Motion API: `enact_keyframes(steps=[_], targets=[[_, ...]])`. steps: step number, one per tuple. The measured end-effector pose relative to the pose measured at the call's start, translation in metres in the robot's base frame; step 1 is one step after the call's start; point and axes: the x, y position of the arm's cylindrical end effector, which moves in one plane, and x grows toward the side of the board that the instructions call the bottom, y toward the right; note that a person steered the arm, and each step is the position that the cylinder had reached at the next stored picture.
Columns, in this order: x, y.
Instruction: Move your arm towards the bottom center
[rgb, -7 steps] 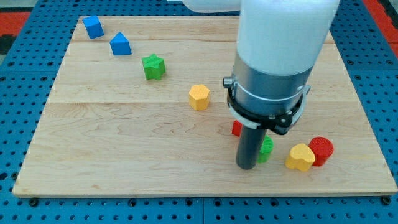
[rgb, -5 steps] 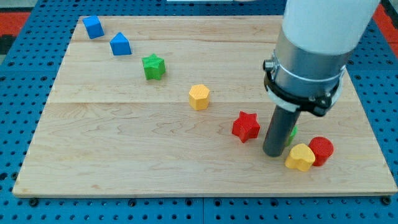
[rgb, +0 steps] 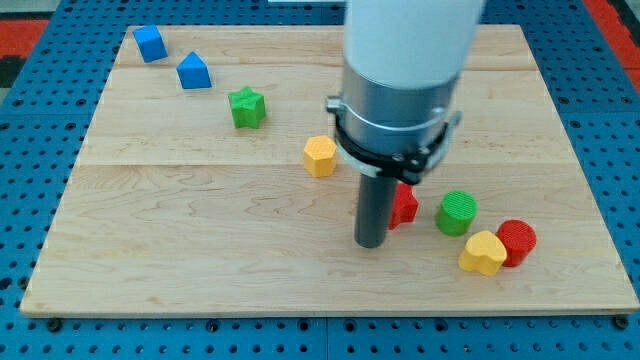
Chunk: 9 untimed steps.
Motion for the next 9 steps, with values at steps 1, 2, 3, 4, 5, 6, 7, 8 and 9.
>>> enact_keyframes(steps=[1,2,3,4,5,6,7,8,9], targets=[[0.000,-0.012],[0.000,-0.021],[0.000,-0.034],[0.005,-0.044],[0.056,-0.042],[0.073,-0.012],[0.073,0.019],[0.073,0.019],[0.067,0.019]])
